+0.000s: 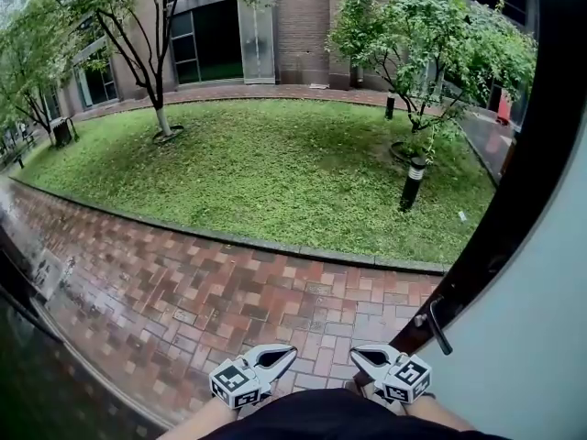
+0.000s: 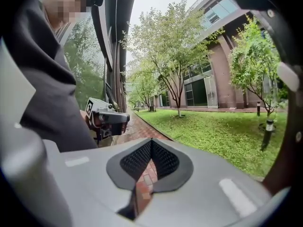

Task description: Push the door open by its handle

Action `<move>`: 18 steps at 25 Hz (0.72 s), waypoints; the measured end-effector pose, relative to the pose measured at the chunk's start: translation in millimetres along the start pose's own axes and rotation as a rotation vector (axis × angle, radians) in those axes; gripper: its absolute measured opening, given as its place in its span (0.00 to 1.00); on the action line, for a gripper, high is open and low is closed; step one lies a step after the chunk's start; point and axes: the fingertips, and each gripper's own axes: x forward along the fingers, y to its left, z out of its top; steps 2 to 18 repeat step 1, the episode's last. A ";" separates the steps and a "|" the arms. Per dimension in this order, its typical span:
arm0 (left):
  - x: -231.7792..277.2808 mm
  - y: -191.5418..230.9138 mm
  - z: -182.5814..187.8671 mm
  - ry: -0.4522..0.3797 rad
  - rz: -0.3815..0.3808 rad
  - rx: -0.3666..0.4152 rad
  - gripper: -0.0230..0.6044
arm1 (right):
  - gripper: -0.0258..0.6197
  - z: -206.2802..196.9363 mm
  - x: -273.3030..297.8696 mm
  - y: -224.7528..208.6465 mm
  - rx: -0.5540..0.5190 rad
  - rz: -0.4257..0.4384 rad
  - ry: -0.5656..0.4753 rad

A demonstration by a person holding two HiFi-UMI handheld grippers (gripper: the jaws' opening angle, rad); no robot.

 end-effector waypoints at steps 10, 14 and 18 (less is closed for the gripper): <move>0.4 -0.1 0.2 0.003 0.003 -0.001 0.04 | 0.04 0.4 -1.3 -1.6 0.002 -0.005 0.000; 0.4 -0.1 0.2 0.003 0.003 -0.001 0.04 | 0.04 0.4 -1.3 -1.6 0.002 -0.005 0.000; 0.4 -0.1 0.2 0.003 0.003 -0.001 0.04 | 0.04 0.4 -1.3 -1.6 0.002 -0.005 0.000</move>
